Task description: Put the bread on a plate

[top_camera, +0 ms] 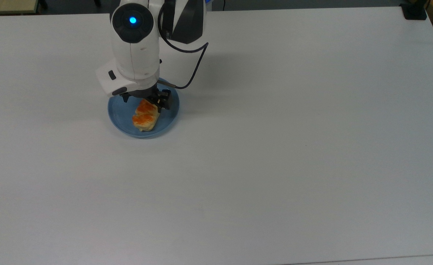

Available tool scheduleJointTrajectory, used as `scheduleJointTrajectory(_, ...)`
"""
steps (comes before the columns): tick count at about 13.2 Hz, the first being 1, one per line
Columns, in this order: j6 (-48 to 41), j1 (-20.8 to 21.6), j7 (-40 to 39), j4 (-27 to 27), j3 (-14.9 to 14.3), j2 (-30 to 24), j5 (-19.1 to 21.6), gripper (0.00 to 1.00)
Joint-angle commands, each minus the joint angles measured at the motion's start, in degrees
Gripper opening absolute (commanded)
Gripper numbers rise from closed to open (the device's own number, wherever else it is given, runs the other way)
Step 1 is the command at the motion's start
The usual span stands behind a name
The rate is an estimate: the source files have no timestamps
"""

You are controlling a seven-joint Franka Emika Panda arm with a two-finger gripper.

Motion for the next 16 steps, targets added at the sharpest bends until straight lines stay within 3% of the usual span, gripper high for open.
scheduleJointTrajectory(1, -6.8, 0.7, 0.6, -0.6, 0.4, -8.0, 0.2, 1.0)
scheduleJointTrajectory(3, -10.1, 0.2, 0.8, 1.2, 3.0, -11.7, 1.6, 1.0)
scheduleJointTrajectory(6, -18.7, -4.7, 0.8, 5.1, 9.7, -15.7, 2.3, 1.0)
scheduleJointTrajectory(8, -22.2, -7.0, 0.0, 7.2, 11.9, -18.4, 2.3, 1.0)
scheduleJointTrajectory(16, -25.2, -10.2, -5.0, 8.2, 12.0, -21.4, 5.6, 1.0)
